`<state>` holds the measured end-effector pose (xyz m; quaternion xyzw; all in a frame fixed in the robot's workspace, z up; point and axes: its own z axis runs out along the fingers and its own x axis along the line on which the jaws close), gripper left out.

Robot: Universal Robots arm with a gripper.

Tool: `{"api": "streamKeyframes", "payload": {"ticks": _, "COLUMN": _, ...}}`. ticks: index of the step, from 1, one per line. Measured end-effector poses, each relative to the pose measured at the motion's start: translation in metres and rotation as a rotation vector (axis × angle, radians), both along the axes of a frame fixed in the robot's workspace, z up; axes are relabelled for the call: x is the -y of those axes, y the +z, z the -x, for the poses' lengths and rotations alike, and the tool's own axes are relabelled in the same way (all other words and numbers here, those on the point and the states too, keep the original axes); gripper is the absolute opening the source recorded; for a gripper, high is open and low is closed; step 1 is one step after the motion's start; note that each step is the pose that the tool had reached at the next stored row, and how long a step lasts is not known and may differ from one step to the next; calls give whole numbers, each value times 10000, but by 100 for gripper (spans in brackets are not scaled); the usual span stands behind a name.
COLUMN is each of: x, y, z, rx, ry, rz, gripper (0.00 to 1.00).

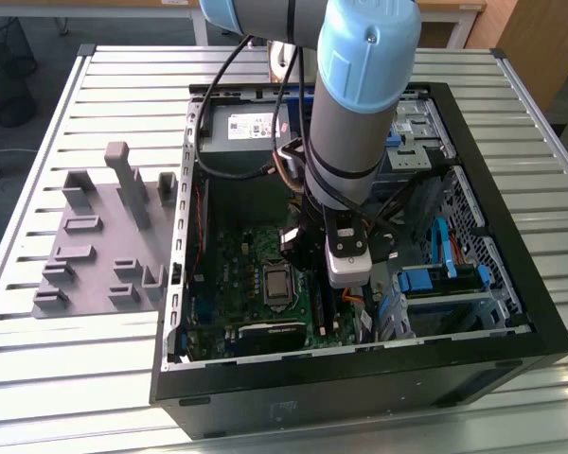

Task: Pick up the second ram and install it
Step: 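Press down the second ram until it locks into place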

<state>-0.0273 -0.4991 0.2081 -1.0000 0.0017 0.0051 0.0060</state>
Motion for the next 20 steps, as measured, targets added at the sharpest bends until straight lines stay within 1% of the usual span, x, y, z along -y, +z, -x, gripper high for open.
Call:
{"api": "streamKeyframes", "payload": {"ticks": 3, "x": 1, "y": 16, "z": 0, "rx": -1, "ry": 0, "rz": 4, "gripper": 14}}
{"api": "streamKeyframes", "payload": {"ticks": 10, "x": 1, "y": 18, "z": 1, "rx": -3, "ry": -47, "rz": 8, "gripper": 14}}
{"api": "streamKeyframes", "payload": {"ticks": 20, "x": 1, "y": -20, "z": 0, "rx": -2, "ry": -51, "rz": 7, "gripper": 14}}
